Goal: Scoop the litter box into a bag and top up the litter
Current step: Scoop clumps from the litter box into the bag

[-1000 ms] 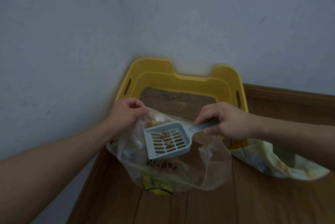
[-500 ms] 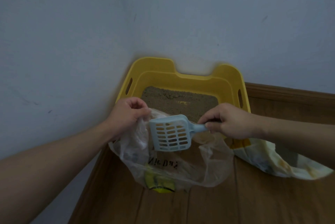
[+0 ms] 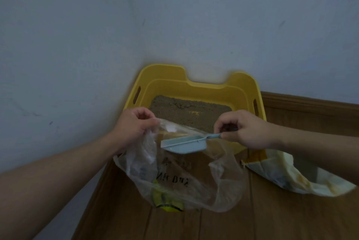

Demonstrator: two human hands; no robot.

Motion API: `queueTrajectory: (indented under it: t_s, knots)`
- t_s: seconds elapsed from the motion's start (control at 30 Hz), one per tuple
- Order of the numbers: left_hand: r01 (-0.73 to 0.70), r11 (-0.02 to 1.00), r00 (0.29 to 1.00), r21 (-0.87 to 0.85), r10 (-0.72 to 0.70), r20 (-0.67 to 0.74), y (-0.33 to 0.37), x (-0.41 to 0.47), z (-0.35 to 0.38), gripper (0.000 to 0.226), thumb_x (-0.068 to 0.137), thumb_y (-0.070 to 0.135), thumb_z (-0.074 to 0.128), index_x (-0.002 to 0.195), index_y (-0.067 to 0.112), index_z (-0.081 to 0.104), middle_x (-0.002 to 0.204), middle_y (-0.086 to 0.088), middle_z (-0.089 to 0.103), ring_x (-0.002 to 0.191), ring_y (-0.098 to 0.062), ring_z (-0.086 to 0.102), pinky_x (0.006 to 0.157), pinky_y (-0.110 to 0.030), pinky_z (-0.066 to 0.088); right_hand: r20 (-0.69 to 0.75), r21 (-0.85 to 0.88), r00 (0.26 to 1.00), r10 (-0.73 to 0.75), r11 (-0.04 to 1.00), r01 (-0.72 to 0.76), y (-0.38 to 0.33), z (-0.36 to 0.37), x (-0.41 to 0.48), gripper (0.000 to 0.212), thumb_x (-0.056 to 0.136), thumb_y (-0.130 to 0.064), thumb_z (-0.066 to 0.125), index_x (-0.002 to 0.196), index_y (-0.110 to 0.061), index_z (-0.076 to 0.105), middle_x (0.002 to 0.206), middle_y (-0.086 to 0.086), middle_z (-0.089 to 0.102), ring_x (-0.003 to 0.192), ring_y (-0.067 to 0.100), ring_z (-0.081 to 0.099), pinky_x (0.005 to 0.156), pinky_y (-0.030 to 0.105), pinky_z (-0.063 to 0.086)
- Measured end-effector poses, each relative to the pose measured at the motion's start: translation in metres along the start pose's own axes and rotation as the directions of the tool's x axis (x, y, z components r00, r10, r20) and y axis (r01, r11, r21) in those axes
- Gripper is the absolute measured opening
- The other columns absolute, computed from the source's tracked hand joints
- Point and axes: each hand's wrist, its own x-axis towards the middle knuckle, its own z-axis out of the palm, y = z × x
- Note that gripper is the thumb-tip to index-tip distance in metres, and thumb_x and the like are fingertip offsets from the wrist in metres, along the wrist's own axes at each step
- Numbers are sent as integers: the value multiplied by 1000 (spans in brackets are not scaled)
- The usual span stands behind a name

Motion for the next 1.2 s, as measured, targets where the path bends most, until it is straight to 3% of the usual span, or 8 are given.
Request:
queueTrajectory:
  t_s: [0.23, 0.37, 0.5, 0.63, 0.73, 0.97, 1.07, 1.2]
  knots:
    - [18, 1000, 998, -7, -19, -56, 1, 6, 3, 19, 80, 9, 79, 66, 12, 67, 59, -7, 68, 54, -19, 55, 50, -26, 44, -87, 61, 995, 55, 997, -49, 6, -17, -1, 21, 86, -1, 69, 96, -20, 70, 86, -4, 66, 74, 4, 59, 69, 20, 48]
    - [3, 1000, 999, -21, -5, -52, 3, 9, 5, 19, 80, 9, 79, 66, 10, 67, 58, -9, 68, 50, -16, 51, 46, -23, 41, -270, -184, 959, 83, 974, -136, 18, -26, 10, 20, 90, -13, 67, 107, -23, 71, 100, -8, 63, 91, 12, 58, 80, 29, 45]
    - [11, 999, 999, -32, -12, -46, 2, 13, 10, 20, 79, 8, 79, 63, 13, 68, 59, -12, 68, 49, -19, 48, 45, -23, 38, -323, -404, 935, 145, 873, -274, 37, -34, 30, 26, 87, -12, 62, 111, -17, 71, 100, 1, 62, 85, 17, 55, 73, 32, 46]
    - [10, 998, 1000, -55, -11, -23, 3, 16, 17, 19, 79, 6, 79, 64, 11, 68, 58, -11, 68, 51, -20, 49, 45, -22, 39, -300, -470, 914, 274, 791, -391, 56, -42, 51, 22, 80, -7, 55, 95, -10, 72, 74, 5, 60, 60, 16, 50, 49, 27, 35]
    - [8, 996, 1000, -90, -9, -9, 4, 19, 23, 18, 79, 4, 78, 65, 9, 68, 56, -9, 66, 52, -21, 47, 45, -22, 38, -296, -516, 887, 353, 722, -460, 69, -46, 68, 13, 81, -8, 55, 83, -5, 68, 60, 5, 49, 51, 19, 43, 45, 25, 31]
    - [18, 988, 1000, -153, -14, 27, 4, 32, 22, 15, 78, 2, 78, 67, 6, 68, 58, -16, 66, 55, -24, 48, 46, -25, 38, -302, -509, 848, 435, 679, -529, 92, -41, 101, 11, 86, -11, 57, 77, -9, 64, 61, 3, 50, 51, 15, 46, 42, 24, 32]
    - [28, 988, 999, -151, -25, 21, 3, 38, 24, 17, 76, 3, 80, 65, 10, 68, 58, -13, 66, 50, -17, 53, 44, -20, 41, -313, -526, 839, 444, 655, -543, 98, -42, 111, 21, 89, -14, 58, 69, -11, 56, 61, 0, 48, 51, 10, 45, 40, 21, 29]
    - [27, 988, 999, -154, -22, 32, 3, 43, 27, 17, 76, 4, 80, 65, 11, 69, 61, -13, 67, 57, -25, 54, 49, -26, 44, -298, -485, 831, 470, 675, -556, 106, -39, 130, 28, 91, -15, 59, 64, -14, 53, 64, 3, 52, 54, 13, 50, 41, 22, 33]
